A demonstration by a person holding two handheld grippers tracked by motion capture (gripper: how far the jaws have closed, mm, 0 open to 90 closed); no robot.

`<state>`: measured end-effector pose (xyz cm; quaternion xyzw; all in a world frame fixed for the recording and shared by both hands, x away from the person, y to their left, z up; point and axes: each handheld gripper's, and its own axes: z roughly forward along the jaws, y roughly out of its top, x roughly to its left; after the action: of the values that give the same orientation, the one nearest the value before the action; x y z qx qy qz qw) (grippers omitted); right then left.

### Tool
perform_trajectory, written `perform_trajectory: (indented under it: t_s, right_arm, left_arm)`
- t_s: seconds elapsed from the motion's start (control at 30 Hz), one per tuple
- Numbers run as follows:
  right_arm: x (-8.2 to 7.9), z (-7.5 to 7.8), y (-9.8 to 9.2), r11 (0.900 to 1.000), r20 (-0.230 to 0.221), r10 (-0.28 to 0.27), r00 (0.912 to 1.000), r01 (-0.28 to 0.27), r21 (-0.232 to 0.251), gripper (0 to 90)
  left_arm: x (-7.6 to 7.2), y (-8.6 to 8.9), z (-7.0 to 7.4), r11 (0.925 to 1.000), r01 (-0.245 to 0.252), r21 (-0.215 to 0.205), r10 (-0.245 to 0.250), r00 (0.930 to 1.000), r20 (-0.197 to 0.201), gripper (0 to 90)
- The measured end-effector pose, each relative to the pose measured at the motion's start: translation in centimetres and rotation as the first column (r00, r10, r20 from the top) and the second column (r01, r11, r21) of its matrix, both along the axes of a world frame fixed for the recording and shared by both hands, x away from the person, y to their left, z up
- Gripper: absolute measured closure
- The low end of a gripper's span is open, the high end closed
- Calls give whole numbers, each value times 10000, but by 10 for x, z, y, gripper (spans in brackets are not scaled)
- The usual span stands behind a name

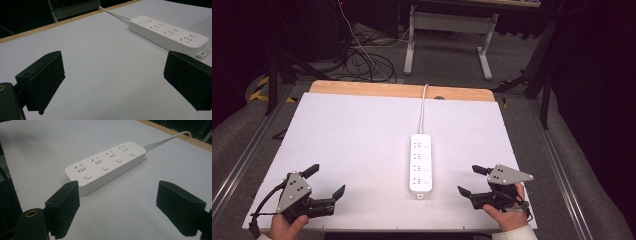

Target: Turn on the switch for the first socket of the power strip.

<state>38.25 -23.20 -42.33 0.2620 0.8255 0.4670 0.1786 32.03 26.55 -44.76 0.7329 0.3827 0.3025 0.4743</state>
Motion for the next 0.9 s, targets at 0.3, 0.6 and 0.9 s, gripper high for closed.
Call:
perform_trajectory:
  t_s: [0.3, 0.6, 0.9]
  right_arm:
    - [14, 16, 14, 9996, -51, -44, 10000, 42, -267, 243]
    - [27, 27, 25, 9989, -209, -56, 9998, 46, -461, 272]
    - [39, 36, 36, 9982, -79, 113, 9999, -118, -583, 276]
  left_arm:
    - [0, 0, 0, 10000, -12, 38, 12, 10000, 5, 41]
    - [0, 0, 0, 10000, -14, 61, 14, 10000, 11, 41]
    - [0, 0, 0, 10000, 1, 70, -1, 10000, 20, 42]
